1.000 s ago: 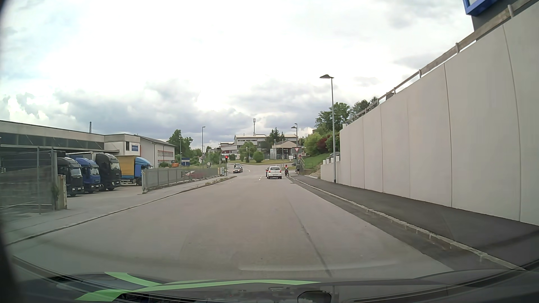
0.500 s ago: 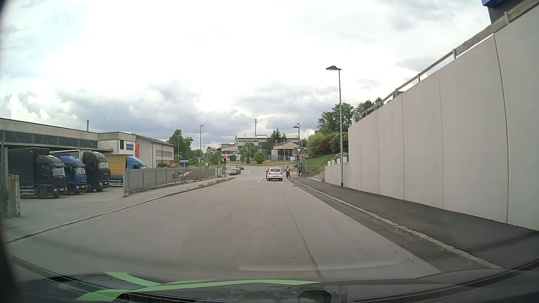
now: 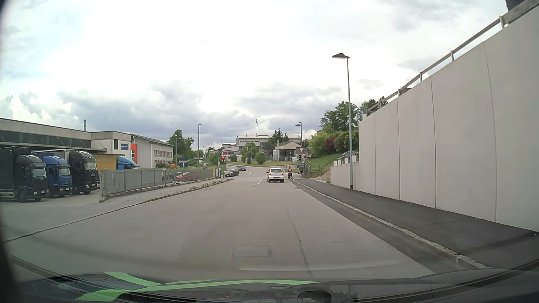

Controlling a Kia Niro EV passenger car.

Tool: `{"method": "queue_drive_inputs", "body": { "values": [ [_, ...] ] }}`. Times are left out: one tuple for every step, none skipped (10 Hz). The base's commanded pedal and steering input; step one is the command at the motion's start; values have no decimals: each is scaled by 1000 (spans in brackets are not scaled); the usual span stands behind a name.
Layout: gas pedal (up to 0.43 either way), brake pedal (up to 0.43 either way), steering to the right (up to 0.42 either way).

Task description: Follow the waypoints while adhering to traffic rules and regulations

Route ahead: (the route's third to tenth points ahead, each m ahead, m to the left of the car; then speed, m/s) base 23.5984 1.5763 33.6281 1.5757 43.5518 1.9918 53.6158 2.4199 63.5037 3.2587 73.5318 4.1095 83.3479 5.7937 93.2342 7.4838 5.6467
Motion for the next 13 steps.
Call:
{"method": "queue_drive_inputs", "body": {
  "values": [
    [20,0,-17],
    [20,0,-18],
    [20,0,-18],
    [20,0,-18],
    [20,0,-18],
    [20,0,-16],
    [20,0,-12],
    [20,0,-10],
    [20,0,-10],
    [20,0,-10],
    [20,0,-10],
    [20,0,-10],
    [20,0,-10]
  ]
}}
